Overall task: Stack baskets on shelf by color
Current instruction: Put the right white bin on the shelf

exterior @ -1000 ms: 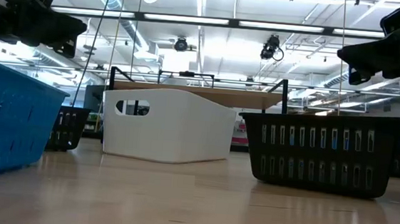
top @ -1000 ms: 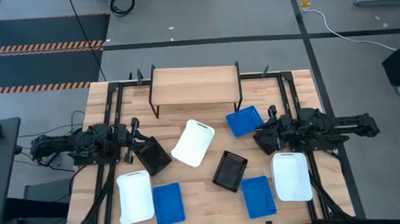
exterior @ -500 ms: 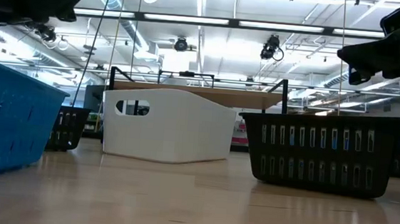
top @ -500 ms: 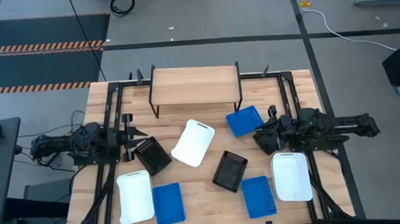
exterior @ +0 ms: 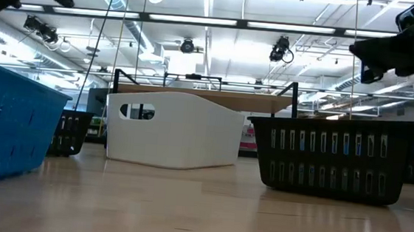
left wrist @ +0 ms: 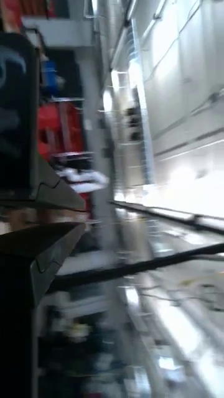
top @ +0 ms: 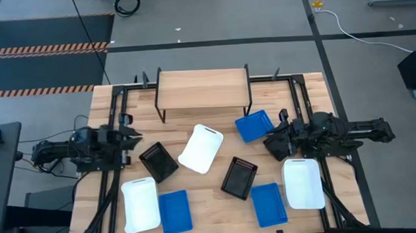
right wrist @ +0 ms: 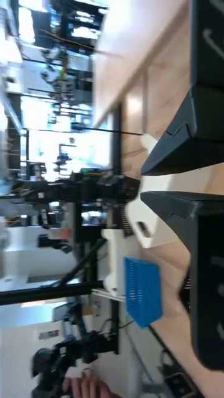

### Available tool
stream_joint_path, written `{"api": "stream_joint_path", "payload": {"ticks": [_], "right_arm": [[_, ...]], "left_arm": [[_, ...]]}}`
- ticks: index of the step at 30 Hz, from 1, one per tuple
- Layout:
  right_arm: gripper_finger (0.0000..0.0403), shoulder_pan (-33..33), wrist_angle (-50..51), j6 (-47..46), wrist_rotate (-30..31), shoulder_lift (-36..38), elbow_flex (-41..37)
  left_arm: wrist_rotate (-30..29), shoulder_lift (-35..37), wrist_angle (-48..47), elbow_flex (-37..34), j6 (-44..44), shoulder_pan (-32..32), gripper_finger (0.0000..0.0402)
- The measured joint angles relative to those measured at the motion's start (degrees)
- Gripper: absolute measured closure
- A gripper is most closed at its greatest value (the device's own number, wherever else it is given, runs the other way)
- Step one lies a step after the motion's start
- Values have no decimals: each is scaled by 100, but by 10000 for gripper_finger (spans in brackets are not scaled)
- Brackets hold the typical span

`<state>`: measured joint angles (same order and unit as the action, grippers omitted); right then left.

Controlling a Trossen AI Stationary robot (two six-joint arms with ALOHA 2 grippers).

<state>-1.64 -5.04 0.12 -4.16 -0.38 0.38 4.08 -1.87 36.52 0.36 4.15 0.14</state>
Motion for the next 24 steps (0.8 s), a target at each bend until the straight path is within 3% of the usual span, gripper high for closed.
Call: {"api": "stream_joint_path", "payload": {"ticks": [4, 9, 15, 20, 24], "right_arm": [[343, -1, -718, -189, -2, 0, 0], [343, 1, -1556, -1078, -2, 0, 0], [343, 0, -2177, -1052, -1, 1, 0], [343, -1, -2292, -951, 38, 0, 0], [342, -84, -1991, -666, 642, 1, 118]], "left_arm": [[-130, 2, 658, 0, -668, 0, 345], [-319, 2, 1004, 0, -796, 0, 351], [-659, 2, 991, 0, -794, 0, 353], [-953, 0, 939, 0, -763, 0, 356], [-1599, 0, 978, 0, -286, 0, 354]]}}
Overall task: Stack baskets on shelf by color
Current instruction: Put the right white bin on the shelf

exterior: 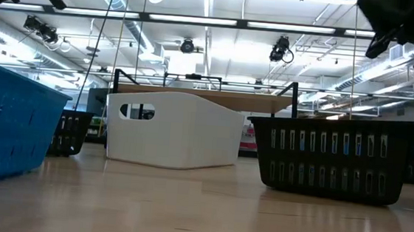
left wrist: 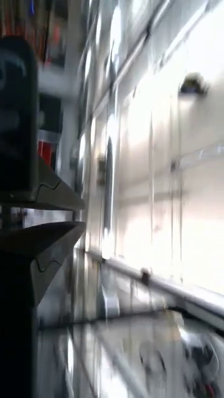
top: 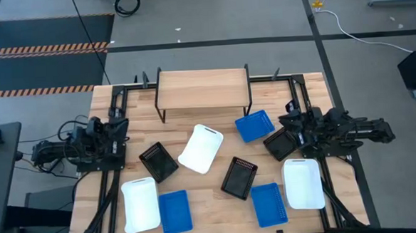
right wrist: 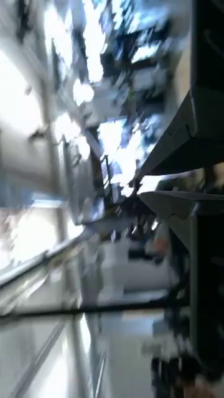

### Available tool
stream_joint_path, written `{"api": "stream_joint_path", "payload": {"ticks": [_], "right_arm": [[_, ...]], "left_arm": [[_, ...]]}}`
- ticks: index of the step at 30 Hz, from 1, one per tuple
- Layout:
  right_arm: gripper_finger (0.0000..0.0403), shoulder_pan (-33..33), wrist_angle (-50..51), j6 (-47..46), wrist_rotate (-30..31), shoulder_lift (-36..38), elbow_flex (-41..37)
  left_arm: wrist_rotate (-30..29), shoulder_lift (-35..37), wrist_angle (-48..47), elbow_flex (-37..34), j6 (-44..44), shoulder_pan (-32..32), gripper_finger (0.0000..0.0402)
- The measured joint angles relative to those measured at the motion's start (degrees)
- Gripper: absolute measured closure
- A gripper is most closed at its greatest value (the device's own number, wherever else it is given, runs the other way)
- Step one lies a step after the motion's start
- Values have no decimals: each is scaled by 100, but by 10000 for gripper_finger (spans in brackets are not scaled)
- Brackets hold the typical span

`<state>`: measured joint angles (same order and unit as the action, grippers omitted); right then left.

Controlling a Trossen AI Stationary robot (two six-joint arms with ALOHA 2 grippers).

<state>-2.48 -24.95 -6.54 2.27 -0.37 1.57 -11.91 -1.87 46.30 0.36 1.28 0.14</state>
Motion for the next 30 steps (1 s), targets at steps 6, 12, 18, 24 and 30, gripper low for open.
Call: {"api": "stream_joint_path", "payload": {"ticks": [6, 12, 18, 24, 30], "right_arm": [[300, -160, 2450, -448, 579, -397, 1230], [234, -188, 4552, -799, 847, -1676, 3146], [214, -160, 7237, -1264, 586, -3623, 5212], [213, 48, 9492, -1286, 306, -5431, 6443], [213, 311, 10659, -1294, -538, -6470, 6723]], "left_arm": [[-614, 0, -13, 2, 144, 4, 332], [-604, 0, -374, 2, -380, 0, 280], [-480, 0, -715, 4, -764, 0, 226], [-284, -21, -1166, 135, -872, -2, 205], [-281, -642, -1493, 417, -975, -12, 210]]}}
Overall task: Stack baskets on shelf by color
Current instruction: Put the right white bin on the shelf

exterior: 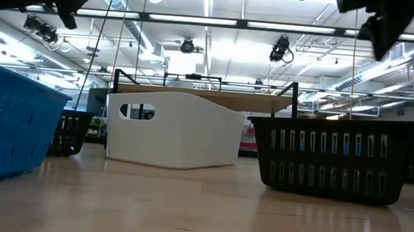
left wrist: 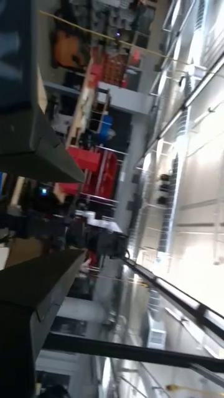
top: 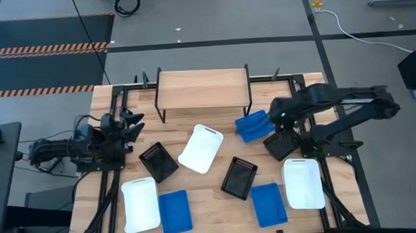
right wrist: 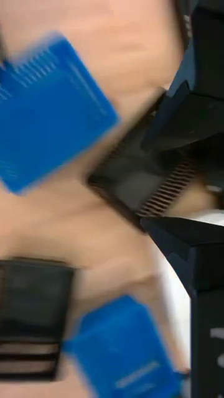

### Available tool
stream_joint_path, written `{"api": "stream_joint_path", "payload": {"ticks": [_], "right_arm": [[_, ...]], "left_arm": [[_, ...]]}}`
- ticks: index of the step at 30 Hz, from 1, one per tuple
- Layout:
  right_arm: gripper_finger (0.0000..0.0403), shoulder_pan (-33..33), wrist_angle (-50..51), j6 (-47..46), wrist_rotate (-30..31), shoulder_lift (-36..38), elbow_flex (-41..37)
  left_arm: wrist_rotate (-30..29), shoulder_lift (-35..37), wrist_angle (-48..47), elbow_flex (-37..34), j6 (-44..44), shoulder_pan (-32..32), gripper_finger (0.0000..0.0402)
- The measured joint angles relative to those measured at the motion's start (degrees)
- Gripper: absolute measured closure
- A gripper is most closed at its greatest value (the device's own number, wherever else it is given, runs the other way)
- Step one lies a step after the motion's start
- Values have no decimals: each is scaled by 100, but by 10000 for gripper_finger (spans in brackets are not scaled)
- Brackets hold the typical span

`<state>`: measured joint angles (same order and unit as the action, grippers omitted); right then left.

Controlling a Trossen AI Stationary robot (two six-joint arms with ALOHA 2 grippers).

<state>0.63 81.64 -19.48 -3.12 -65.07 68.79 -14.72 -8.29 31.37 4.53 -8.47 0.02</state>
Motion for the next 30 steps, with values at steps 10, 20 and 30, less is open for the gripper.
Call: {"api": "stream_joint_path", "payload": {"ticks": [10, 20, 30], "right_arm": [[213, 842, 766, -553, -463, -396, -57], [213, 1872, 783, -1251, 76, -565, -61], [213, 2664, 273, -2023, 394, -895, -501]], "left_arm": [[2, -1983, 61, 947, 21, -372, 210], [-4, -4108, 188, 2191, 168, -790, 214], [-5, -5411, 179, 3046, 363, -1128, 216]]}}
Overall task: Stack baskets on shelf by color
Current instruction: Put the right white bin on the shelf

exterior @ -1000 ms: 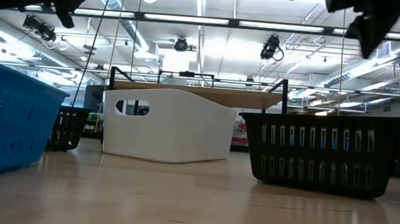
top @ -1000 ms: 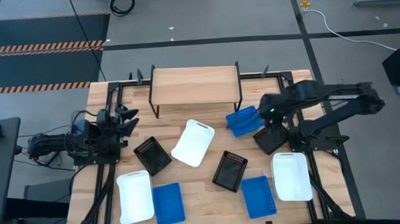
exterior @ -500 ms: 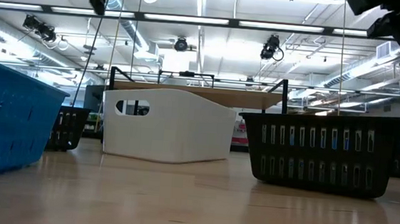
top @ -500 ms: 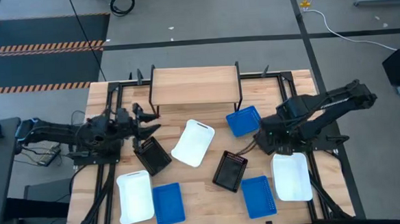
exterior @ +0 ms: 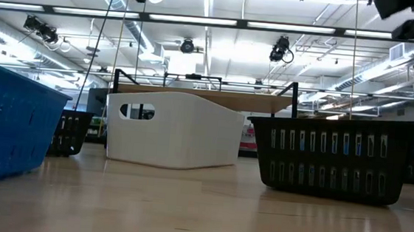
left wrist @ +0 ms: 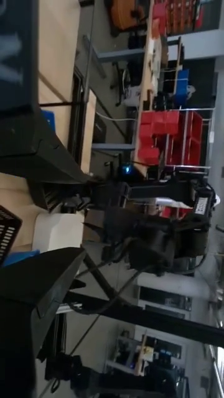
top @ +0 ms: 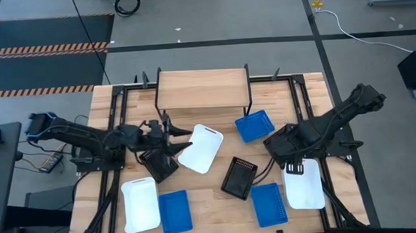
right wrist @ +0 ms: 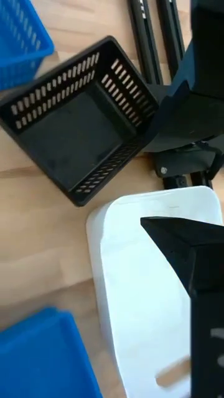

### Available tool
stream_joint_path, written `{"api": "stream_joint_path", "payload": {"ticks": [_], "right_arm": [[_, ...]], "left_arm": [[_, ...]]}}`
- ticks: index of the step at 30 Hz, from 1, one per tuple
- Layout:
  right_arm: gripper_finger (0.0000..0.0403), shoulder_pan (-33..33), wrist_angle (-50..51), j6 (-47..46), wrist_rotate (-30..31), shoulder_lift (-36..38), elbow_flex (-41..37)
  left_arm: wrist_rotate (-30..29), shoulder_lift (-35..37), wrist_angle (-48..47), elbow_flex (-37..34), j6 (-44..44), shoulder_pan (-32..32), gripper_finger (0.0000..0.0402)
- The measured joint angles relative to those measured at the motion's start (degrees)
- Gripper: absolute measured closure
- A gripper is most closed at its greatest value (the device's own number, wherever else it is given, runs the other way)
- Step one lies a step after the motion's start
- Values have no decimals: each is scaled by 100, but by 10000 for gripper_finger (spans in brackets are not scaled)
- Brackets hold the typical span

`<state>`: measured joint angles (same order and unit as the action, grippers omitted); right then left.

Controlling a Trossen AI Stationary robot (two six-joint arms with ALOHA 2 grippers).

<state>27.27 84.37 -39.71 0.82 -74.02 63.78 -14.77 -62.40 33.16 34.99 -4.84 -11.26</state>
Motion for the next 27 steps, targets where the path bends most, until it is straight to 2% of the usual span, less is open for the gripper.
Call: {"api": "stream_joint_path", "payload": {"ticks": [5, 14, 21, 24, 27], "right_arm": [[213, 211, -169, -348, 78, 202, -610], [213, 391, -1221, -629, 258, 1018, -1807], [215, 386, -1875, -549, 221, 1123, -2541], [232, 386, -2030, -526, 114, 1123, -2680], [269, 385, -1950, -453, -9, 1121, -2634]], "left_arm": [[-2, -148, -2, 62, -46, -114, 218], [-3, -147, 1, 64, -187, -415, 223], [-215, -147, -8, 64, -208, -734, 224], [-382, -147, -10, 64, -208, -860, 224], [-535, -147, -10, 64, -208, -957, 225]]}}
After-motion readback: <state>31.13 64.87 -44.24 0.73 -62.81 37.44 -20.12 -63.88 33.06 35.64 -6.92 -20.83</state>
